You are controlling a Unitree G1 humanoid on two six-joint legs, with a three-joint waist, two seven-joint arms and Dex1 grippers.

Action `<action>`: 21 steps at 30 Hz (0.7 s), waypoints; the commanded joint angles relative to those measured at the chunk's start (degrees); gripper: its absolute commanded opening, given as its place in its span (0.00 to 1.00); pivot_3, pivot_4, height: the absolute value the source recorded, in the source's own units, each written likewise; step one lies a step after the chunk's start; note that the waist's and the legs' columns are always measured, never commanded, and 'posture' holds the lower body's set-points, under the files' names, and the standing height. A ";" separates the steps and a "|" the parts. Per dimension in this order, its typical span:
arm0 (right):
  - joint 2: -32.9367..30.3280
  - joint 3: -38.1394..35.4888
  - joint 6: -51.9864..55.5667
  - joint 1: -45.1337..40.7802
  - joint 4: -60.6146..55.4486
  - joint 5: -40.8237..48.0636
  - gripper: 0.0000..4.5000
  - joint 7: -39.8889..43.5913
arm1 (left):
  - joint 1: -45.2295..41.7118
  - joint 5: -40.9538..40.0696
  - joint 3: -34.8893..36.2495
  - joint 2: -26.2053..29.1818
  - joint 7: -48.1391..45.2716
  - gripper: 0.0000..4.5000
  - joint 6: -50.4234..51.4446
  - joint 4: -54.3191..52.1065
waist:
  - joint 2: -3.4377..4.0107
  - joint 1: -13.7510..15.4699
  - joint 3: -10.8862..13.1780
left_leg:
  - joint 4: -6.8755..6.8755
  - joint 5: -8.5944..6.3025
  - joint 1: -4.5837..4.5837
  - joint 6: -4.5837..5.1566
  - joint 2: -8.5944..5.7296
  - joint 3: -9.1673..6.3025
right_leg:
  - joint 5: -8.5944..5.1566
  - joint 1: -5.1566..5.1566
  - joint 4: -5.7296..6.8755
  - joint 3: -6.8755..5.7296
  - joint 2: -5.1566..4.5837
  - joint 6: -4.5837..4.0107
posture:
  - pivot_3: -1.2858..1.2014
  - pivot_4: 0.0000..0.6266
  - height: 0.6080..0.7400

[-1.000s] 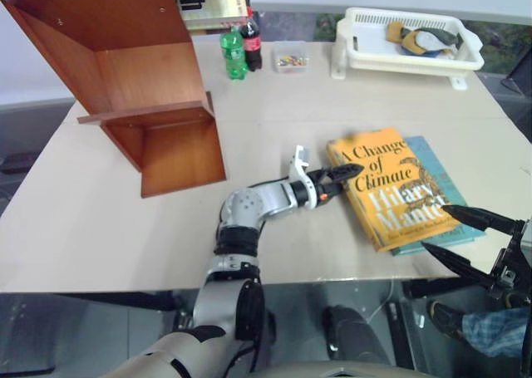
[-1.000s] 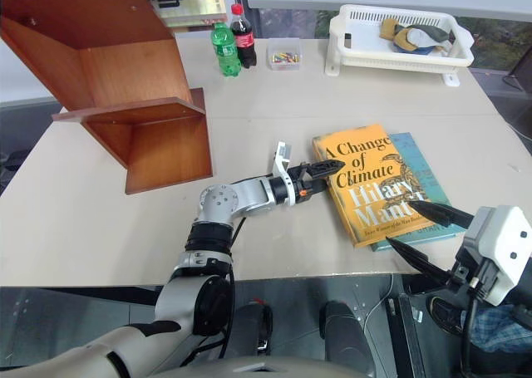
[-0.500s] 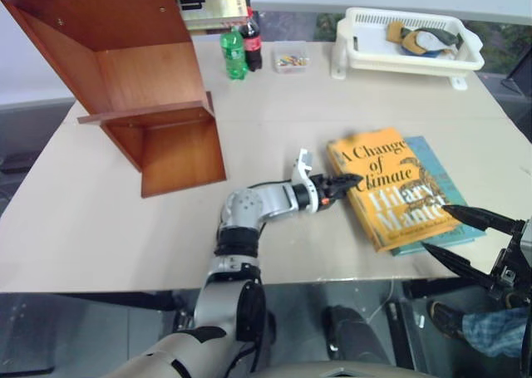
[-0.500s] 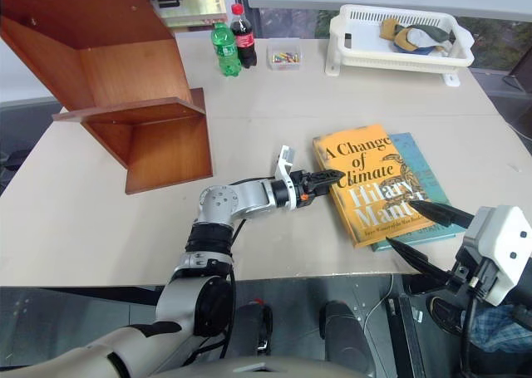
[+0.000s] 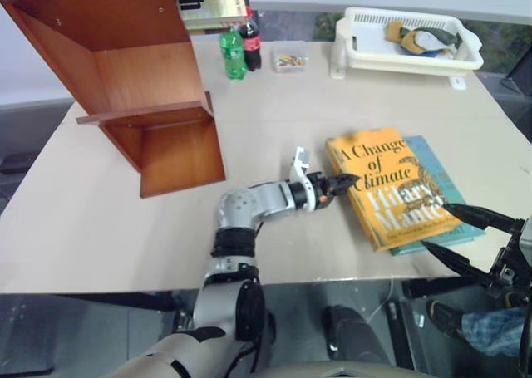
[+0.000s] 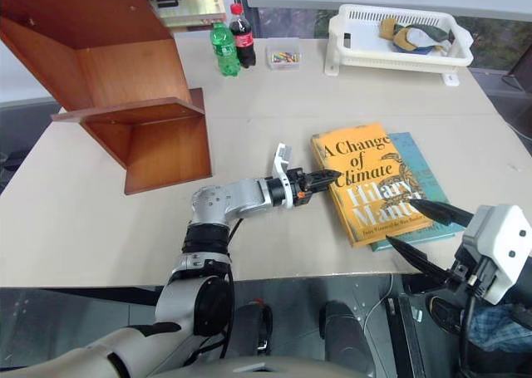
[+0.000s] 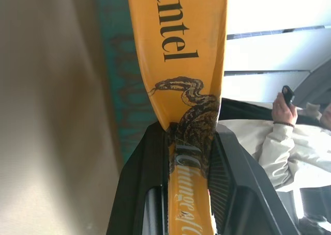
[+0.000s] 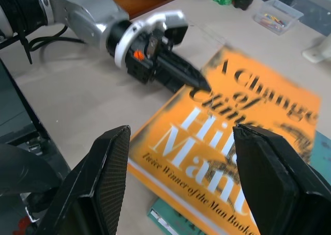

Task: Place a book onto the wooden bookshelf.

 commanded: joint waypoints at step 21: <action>-3.76 17.51 -5.28 -20.02 14.34 -4.69 0.72 4.43 | -16.94 61.15 -38.59 51.13 -35.73 0.12 -50.55 -36.40 | -0.19 0.31 0.17 | -0.11 0.00 -0.16 0.00 -0.08 0.02 | 0.10 0.00 -0.35 -0.03 -0.11 -0.09 | 0.52 0.24 1.00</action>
